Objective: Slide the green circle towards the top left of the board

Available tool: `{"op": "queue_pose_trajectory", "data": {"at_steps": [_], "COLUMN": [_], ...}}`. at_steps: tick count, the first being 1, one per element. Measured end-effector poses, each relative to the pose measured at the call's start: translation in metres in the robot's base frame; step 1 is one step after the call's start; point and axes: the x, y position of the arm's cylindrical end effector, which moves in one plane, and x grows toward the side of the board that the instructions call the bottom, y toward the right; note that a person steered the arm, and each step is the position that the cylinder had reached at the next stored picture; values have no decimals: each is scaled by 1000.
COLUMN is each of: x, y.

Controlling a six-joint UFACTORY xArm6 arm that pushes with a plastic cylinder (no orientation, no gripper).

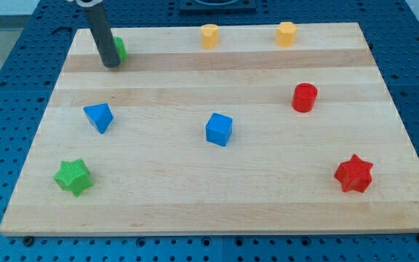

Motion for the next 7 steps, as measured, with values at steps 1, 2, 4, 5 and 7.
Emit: {"op": "queue_pose_trajectory", "data": {"at_steps": [1,2,4,5,7], "x": [0,-8,-15,-18,-24], "y": [-1,-20,-11,7,-3]}}
